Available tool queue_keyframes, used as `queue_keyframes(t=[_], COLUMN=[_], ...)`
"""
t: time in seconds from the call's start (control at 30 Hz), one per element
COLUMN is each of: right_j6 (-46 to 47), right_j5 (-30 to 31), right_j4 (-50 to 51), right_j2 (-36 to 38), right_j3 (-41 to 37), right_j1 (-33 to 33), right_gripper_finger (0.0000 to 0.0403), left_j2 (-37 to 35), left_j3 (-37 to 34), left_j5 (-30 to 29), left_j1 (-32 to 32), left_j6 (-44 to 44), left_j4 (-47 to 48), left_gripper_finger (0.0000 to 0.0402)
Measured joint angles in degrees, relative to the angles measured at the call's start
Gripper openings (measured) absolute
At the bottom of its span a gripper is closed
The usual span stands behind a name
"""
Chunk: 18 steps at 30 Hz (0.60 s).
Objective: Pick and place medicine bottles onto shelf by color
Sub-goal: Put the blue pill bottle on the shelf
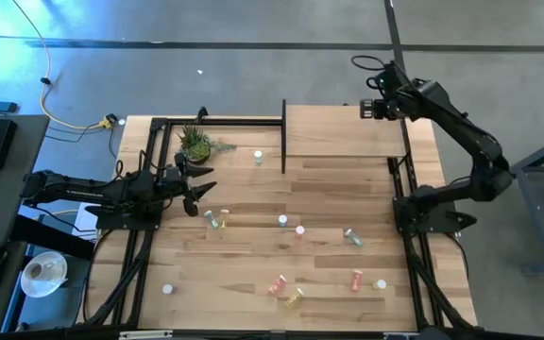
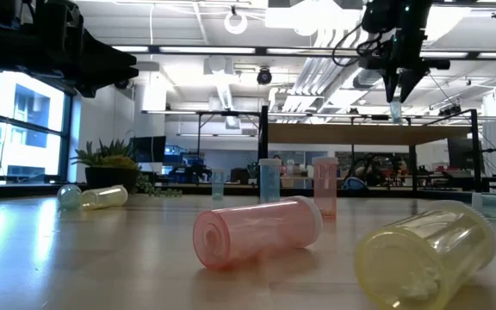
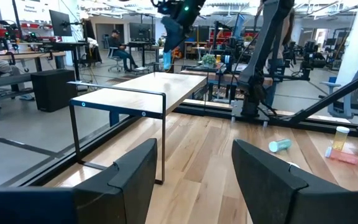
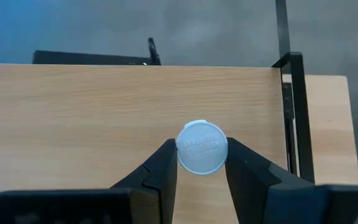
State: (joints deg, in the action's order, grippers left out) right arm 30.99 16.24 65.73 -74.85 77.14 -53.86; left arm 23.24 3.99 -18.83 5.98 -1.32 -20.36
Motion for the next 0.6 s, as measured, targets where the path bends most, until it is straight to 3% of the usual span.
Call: queue_keyframes(t=[0.6], right_j6=[-1.30], right_j5=[0.04], right_j4=[0.41], right_j2=[-3.96], right_j3=[0.00], right_j1=[-2.13], right_gripper_finger=[0.0103], left_j2=[0.00], left_j3=[0.00], left_j5=[0.00], left_j1=[-0.02], left_j6=[1.95], left_j4=[0.32], left_gripper_finger=[0.0200])
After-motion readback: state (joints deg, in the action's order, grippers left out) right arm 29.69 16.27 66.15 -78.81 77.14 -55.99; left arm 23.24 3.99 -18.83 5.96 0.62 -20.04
